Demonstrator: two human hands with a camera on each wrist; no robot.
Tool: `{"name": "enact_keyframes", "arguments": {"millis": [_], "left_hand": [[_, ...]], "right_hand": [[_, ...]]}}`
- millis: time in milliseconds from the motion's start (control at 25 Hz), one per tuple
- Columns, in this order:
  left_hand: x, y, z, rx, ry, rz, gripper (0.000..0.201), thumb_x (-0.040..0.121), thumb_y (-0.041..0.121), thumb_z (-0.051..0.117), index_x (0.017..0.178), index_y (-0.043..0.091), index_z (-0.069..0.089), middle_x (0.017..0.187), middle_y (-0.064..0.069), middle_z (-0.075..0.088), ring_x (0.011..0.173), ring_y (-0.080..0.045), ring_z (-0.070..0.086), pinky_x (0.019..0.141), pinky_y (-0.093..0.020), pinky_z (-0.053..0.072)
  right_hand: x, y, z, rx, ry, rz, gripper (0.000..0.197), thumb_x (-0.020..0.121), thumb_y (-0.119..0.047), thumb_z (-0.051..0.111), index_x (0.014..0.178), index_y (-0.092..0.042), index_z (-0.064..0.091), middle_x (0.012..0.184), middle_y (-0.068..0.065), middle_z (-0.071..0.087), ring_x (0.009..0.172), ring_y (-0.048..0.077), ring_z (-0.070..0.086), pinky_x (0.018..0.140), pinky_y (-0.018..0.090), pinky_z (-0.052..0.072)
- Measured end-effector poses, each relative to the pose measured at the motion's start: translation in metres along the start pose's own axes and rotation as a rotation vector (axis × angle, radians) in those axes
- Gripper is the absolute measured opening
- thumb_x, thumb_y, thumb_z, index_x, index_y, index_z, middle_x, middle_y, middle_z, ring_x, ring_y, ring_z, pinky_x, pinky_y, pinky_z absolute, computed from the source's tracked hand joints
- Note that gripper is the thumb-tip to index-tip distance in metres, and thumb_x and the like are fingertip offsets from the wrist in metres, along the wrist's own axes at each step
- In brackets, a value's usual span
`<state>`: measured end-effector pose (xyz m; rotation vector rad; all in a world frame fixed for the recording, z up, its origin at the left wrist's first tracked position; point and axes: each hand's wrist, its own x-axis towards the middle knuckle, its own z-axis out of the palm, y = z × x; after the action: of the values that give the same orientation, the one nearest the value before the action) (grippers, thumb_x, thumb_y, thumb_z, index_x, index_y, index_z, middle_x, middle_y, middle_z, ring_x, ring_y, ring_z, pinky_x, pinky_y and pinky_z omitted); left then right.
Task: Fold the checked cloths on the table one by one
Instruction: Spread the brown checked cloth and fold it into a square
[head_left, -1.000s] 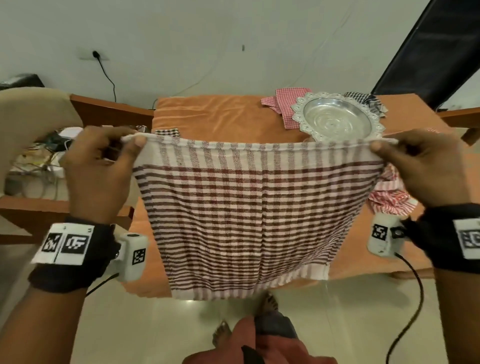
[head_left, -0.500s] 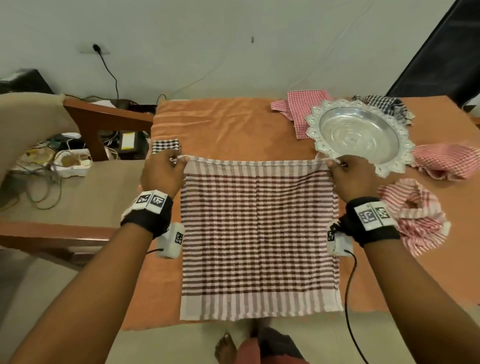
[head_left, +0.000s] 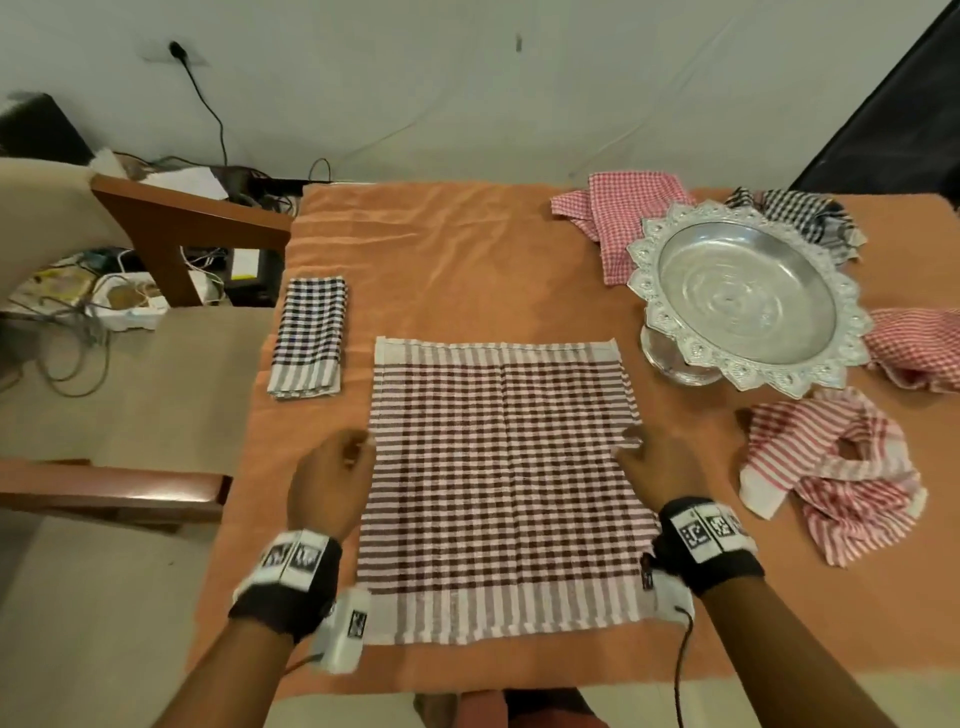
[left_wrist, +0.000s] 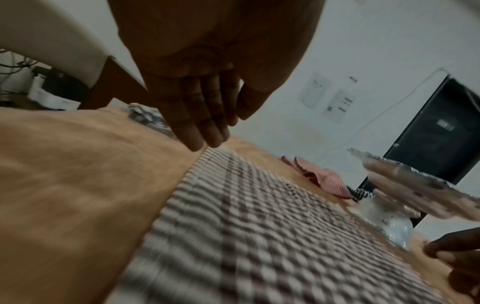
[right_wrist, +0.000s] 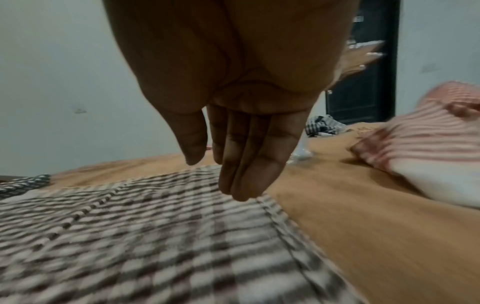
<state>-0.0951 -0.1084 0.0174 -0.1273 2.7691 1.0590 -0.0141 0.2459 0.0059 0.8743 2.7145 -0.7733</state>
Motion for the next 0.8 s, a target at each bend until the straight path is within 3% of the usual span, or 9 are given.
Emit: {"name": "enact_keyframes", "arguments": {"millis": [160,240,320,480,640,800], "left_hand": [[-0.079,-0.068,0.009,0.117,-0.132,-0.316,0.024,0.092,0.035,0.053,0.11,0.022,0.063,0.11,-0.006,0.069,0.092,-0.026,0.061,0.083,-0.036,0.048],[-0.099,-0.087,0.013,0.148,-0.22,-0.397,0.02,0.09,0.037,0.054,0.106,0.027,0.061,0.111,-0.006,0.068,0.097,-0.03,0.06,0.085,-0.036,0.047],[-0.115,-0.09,0.017,0.151,-0.273,-0.391,0.017,0.086,0.041,0.055,0.099,0.03,0.059,0.103,-0.003,0.067,0.095,-0.031,0.06,0.082,-0.036,0.047],[-0.13,-0.088,0.027,0.088,-0.286,-0.366,0.023,0.086,0.036,0.063,0.099,0.018,0.059,0.095,-0.002,0.063,0.091,-0.029,0.059,0.074,-0.032,0.039],[-0.13,-0.085,0.027,0.121,-0.318,-0.3,0.024,0.087,0.033,0.064,0.068,0.02,0.058,0.076,-0.007,0.063,0.07,-0.025,0.054,0.063,-0.03,0.037],[-0.134,-0.084,0.021,0.084,-0.243,-0.276,0.033,0.087,0.031,0.064,0.058,0.016,0.056,0.062,-0.002,0.056,0.066,-0.026,0.051,0.062,-0.031,0.034]], "right_hand": [[-0.049,0.063,0.009,-0.004,-0.011,0.371,0.042,0.088,-0.039,0.058,0.123,-0.017,0.059,0.124,0.012,0.063,0.107,0.033,0.06,0.092,0.038,0.046],[-0.072,0.079,0.016,-0.039,-0.02,0.452,0.035,0.088,-0.038,0.057,0.116,-0.016,0.062,0.118,0.015,0.064,0.1,0.034,0.061,0.085,0.037,0.046],[-0.091,0.087,0.026,-0.023,-0.053,0.476,0.032,0.088,-0.039,0.058,0.109,-0.015,0.062,0.111,0.015,0.065,0.094,0.033,0.061,0.078,0.034,0.046],[-0.106,0.098,0.045,0.104,-0.127,0.503,0.036,0.086,-0.041,0.064,0.091,-0.006,0.065,0.094,0.014,0.068,0.079,0.029,0.06,0.073,0.033,0.048],[-0.117,0.099,0.05,0.231,-0.11,0.515,0.04,0.084,-0.038,0.067,0.068,-0.002,0.063,0.067,0.014,0.061,0.063,0.028,0.056,0.062,0.031,0.042],[-0.123,0.095,0.047,0.421,-0.001,0.542,0.043,0.087,-0.041,0.063,0.07,-0.001,0.064,0.067,0.015,0.068,0.059,0.03,0.063,0.065,0.038,0.054]]}}
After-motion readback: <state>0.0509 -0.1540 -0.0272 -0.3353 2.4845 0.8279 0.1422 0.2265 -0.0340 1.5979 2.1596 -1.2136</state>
